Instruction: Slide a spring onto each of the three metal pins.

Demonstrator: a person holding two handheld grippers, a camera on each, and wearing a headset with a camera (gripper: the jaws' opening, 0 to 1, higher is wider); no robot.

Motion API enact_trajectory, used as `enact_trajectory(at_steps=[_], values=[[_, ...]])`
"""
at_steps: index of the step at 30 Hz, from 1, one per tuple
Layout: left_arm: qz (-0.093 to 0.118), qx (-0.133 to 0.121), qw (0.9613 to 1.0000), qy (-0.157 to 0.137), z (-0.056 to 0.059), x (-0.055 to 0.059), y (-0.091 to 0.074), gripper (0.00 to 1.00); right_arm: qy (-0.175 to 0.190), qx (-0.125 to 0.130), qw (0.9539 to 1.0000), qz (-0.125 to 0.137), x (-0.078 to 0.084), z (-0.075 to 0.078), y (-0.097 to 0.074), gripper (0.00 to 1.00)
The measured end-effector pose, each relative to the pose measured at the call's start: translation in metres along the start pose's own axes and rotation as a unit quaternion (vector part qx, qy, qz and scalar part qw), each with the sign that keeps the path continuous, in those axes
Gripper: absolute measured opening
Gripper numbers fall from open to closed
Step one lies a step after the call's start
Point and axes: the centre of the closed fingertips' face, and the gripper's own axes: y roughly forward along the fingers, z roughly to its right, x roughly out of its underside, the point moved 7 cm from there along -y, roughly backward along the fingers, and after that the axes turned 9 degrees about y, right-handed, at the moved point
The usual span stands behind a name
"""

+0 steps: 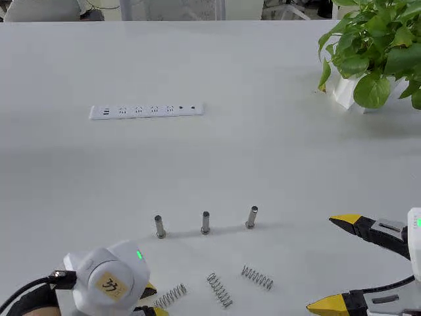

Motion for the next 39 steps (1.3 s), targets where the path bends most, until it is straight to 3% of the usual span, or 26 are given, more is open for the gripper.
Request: enact_trajectory(at_steps=[20, 29, 39], values=[[-0.051, -0.002, 0.998, 0.037, -0.0002, -0.0048, 0.0031, 0.08, 0.003, 0.002, 1.0, 0.0, 0.0038, -0.0012, -0.0009, 0.92], [-0.051, 0.003, 0.9982, 0.032, -0.0004, -0.0044, 0.0028, 0.07, 0.004, 0.0, 1.0, -0.001, 0.0042, -0.0023, -0.0011, 0.92], [-0.035, 0.007, 0.9992, 0.015, 0.0009, -0.0018, 0.002, 0.07, 0.004, -0.001, 1.0, -0.002, 0.0035, -0.0037, -0.0009, 0.92]])
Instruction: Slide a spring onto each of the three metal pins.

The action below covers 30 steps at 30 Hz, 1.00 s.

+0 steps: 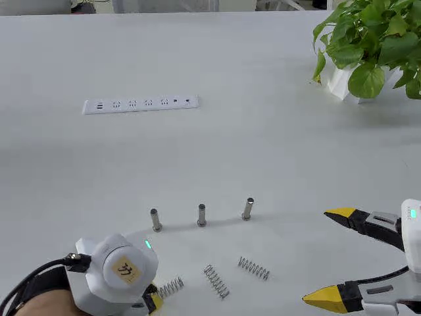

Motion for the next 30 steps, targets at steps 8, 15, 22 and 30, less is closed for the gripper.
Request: enact_trajectory(at_steps=[8, 15, 22, 30], values=[[0.015, 0.003, 0.9998, -0.013, 0.0, 0.0, -0.001, 0.07, -0.001, -0.003, 1.0, 0.002, -0.002, -0.003, 0.002, 0.91], [0.031, 0.005, 0.9992, -0.026, -0.001, 0.002, -0.006, 0.07, -0.004, -0.008, 1.0, -0.001, -0.004, -0.006, 0.004, 0.9], [0.061, 0.0, 0.9972, -0.044, -0.001, 0.0, -0.018, 0.07, -0.01, -0.015, 0.9998, 0.0, -0.012, -0.01, 0.004, 0.89], [0.127, -0.007, 0.9897, -0.065, -0.003, -0.009, -0.038, 0.07, -0.024, -0.034, 0.9991, 0.007, -0.031, -0.022, 0.006, 0.84]])
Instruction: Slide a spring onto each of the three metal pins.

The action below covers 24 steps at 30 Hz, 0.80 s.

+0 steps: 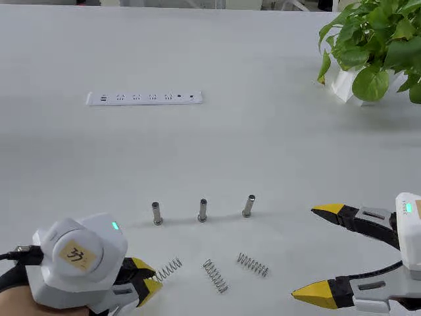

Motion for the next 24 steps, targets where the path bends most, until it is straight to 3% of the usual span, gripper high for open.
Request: enact_trajectory(at_steps=[6, 9, 16, 24], values=[[0.055, 0.005, 0.9985, -0.008, 0.003, -0.017, -0.012, 0.07, -0.005, -0.027, 0.9995, 0.013, -0.022, -0.012, 0.006, 0.78], [0.089, 0.015, 0.9959, 0.0, 0.007, -0.027, -0.017, 0.07, -0.009, -0.044, 0.9988, 0.019, -0.034, -0.018, 0.009, 0.73], [0.132, 0.031, 0.9907, 0.014, 0.014, -0.042, -0.024, 0.07, -0.004, -0.089, 0.9954, 0.035, -0.064, -0.037, 0.017, 0.61], [0.164, 0.047, 0.985, 0.026, 0.023, -0.054, -0.03, 0.07, -0.012, -0.131, 0.9905, 0.039, -0.084, -0.056, 0.034, 0.46]])
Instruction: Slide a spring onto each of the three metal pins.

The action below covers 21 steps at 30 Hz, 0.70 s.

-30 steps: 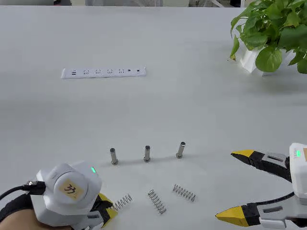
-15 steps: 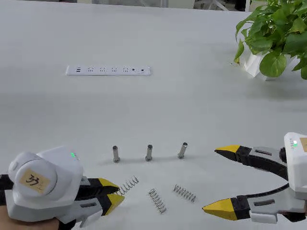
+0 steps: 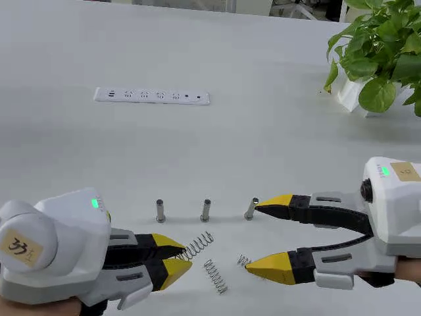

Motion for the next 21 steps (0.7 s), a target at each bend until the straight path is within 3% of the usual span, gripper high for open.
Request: enact_trajectory(at_steps=[8, 21], values=[[0.02, 0.013, 0.9997, 0.01, 0.007, -0.011, -0.002, 0.07, 0.003, -0.045, 0.9989, -0.008, -0.01, -0.008, 0.016, 0.31], [0.046, 0.021, 0.9987, 0.009, 0.01, -0.021, -0.003, 0.07, 0.016, -0.066, 0.9977, -0.003, -0.013, -0.011, 0.019, 0.14]])
